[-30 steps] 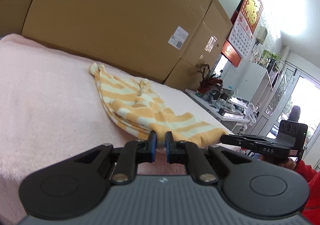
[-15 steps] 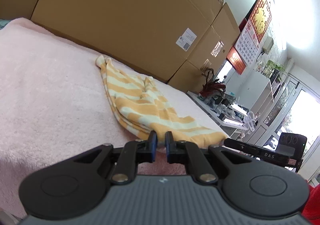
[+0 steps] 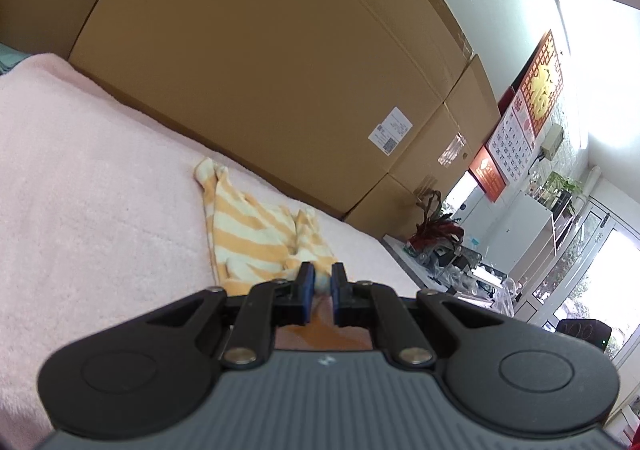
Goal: Fold clothes
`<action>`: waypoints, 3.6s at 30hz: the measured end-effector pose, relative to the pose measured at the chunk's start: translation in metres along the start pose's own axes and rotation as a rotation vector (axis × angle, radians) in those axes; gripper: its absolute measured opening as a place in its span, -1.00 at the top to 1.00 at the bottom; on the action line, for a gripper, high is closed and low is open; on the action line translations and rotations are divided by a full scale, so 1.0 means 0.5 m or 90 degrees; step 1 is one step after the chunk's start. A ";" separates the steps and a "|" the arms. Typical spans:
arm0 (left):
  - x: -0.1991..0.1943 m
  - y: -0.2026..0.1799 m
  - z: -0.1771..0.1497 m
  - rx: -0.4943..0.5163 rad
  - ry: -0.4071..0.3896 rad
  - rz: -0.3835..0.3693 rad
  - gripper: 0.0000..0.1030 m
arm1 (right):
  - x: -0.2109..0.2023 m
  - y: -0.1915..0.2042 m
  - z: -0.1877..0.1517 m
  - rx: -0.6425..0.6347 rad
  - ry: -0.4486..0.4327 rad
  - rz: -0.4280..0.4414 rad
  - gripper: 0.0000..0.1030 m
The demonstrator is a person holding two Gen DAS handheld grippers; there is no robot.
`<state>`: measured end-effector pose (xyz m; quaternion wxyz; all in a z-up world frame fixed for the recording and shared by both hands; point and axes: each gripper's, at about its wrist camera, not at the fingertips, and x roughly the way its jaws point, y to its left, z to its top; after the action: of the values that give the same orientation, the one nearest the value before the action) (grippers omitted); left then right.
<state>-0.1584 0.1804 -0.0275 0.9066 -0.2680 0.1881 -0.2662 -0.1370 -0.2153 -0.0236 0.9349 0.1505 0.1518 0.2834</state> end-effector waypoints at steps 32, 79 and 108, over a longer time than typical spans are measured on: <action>0.174 0.096 0.105 -0.033 0.058 0.078 1.00 | 0.213 -0.126 0.057 0.110 0.079 -0.126 0.92; 0.242 0.014 0.053 0.101 0.060 0.076 0.74 | 0.224 -0.005 0.001 -0.015 0.124 -0.163 1.00; 0.320 0.033 0.020 0.114 0.127 0.087 0.85 | 0.250 -0.020 0.042 0.042 0.104 -0.213 0.86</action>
<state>-0.0214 0.1029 -0.0610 0.9197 -0.1448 0.2706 -0.2450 -0.0252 -0.1555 -0.0329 0.9481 0.1302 0.2593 0.1302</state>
